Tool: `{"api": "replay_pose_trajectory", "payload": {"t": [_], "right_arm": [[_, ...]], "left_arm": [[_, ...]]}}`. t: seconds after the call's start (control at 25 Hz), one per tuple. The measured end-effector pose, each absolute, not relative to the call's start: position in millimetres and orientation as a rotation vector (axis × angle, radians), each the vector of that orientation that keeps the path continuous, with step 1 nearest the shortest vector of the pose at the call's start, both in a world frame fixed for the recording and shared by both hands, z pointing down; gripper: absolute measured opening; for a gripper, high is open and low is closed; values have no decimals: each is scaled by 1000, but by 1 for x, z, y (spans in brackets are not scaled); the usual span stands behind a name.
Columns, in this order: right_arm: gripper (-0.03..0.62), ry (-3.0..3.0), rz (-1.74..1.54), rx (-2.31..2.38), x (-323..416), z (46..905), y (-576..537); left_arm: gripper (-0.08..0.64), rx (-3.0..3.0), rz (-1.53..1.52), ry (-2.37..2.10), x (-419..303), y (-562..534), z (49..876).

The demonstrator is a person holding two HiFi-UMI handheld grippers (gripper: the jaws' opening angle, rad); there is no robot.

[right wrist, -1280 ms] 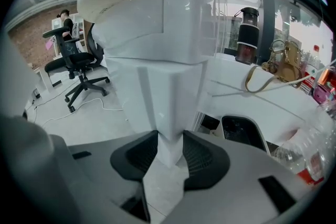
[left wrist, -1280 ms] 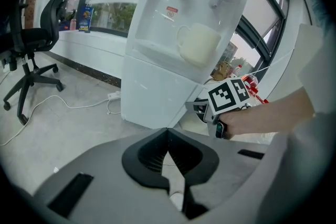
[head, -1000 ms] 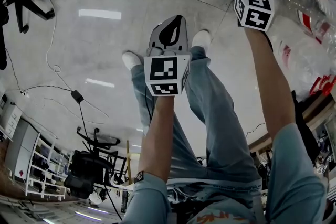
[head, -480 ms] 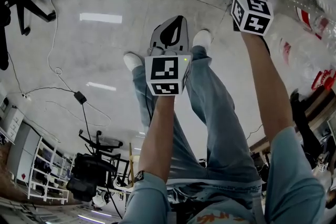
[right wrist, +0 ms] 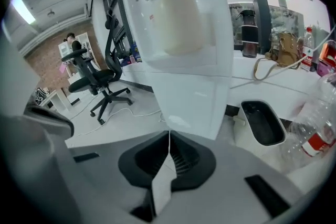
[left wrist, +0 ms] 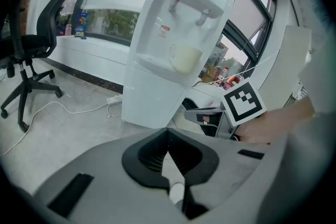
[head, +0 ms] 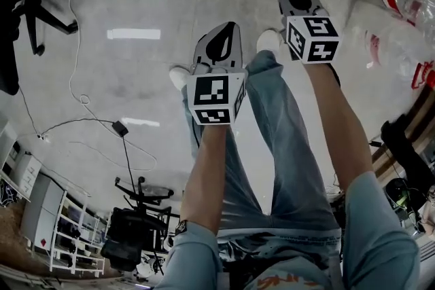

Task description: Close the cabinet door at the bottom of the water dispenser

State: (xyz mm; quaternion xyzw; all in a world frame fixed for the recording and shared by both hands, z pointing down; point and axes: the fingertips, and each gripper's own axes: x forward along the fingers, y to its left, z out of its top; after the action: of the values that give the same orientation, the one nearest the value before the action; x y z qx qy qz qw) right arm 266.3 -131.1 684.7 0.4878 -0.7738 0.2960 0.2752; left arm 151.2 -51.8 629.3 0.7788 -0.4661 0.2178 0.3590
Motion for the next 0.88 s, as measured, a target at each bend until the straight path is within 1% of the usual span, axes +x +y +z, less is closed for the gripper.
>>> {"api": "replay_pose_trajectory", "payload": {"t": [0.16, 0.32, 0.6, 0.88], "right_arm": [[29, -2141, 839, 1307, 232, 657, -108], [29, -2259, 936, 1288, 179, 620, -87], [28, -2386, 920, 1196, 76, 552, -61], [28, -2496, 868, 1249, 4, 453, -59]], "left_arm": [[11, 2038, 552, -1208, 124, -42, 608], [11, 2094, 537, -1213, 88, -35, 577], [11, 2149, 498, -1275, 8, -33, 520], [11, 2230, 445, -1371, -62, -35, 442]]}}
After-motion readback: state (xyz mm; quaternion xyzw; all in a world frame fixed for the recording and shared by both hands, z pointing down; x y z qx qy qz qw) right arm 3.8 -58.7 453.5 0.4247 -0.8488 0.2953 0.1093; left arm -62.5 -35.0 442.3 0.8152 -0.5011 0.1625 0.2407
